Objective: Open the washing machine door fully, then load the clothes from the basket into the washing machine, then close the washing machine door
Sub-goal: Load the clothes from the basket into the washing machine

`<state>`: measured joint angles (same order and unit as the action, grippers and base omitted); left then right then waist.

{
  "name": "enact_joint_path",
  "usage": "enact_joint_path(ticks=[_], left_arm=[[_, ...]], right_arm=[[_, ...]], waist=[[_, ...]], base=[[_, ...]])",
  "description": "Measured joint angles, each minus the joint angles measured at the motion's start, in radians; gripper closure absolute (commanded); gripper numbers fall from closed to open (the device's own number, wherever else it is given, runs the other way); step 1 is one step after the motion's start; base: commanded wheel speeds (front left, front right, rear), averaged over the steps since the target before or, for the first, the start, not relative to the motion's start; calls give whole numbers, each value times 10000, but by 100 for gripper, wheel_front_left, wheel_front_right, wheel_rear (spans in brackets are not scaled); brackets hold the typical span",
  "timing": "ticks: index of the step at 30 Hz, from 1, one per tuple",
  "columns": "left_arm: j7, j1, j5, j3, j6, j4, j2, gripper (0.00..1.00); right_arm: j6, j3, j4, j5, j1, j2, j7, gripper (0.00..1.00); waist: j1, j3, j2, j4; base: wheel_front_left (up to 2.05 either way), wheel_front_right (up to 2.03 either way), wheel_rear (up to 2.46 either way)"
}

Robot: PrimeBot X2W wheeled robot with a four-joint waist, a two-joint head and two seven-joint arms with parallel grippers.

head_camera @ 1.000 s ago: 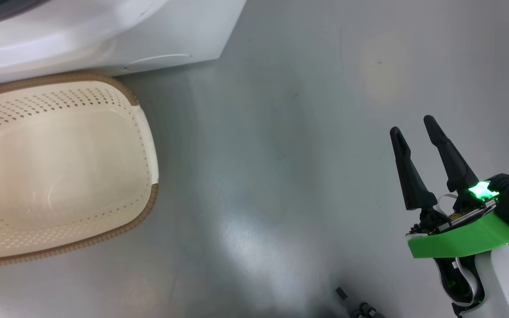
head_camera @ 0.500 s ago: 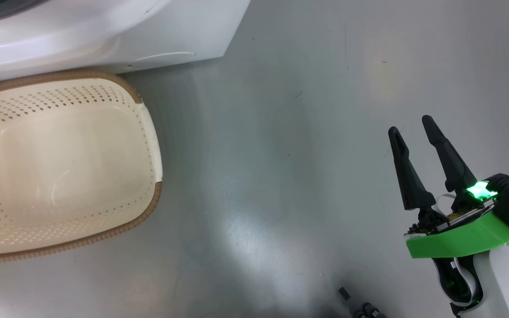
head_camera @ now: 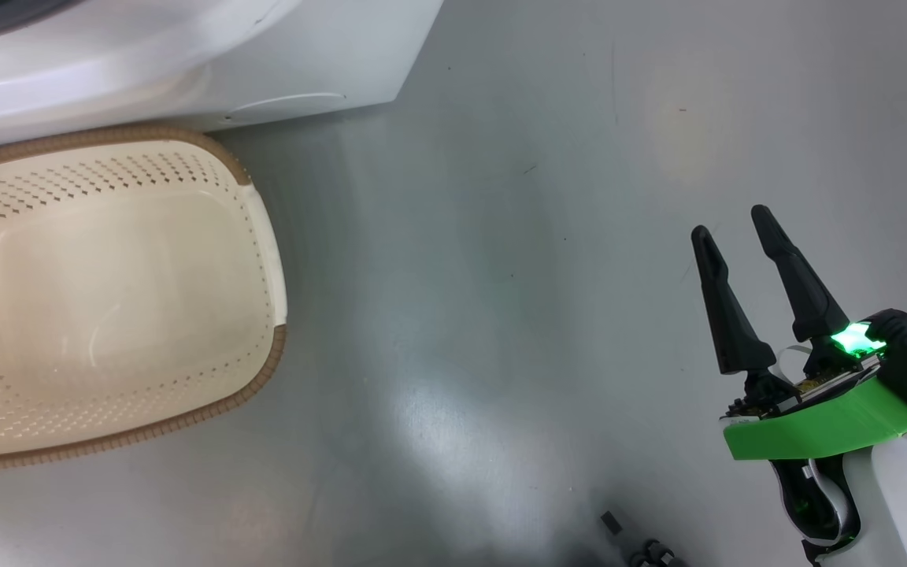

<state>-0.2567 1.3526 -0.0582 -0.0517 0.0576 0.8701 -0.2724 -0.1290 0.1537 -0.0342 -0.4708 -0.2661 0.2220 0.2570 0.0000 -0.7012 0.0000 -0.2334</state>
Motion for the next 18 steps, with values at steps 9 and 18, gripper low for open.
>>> enact_joint_path(ticks=[9,18], left_arm=[[0,6,-104,-111,-2,155,42,0],[-2,-373,-370,-523,-4,-67,194,0]], right_arm=[[0,-10,0,0,0,0,0,0],[0,-50,-12,0,0,15,0,0]], waist=[[0,49,0,64],[0,127,0,218]], base=[[0,0,0],[0,0,0]])
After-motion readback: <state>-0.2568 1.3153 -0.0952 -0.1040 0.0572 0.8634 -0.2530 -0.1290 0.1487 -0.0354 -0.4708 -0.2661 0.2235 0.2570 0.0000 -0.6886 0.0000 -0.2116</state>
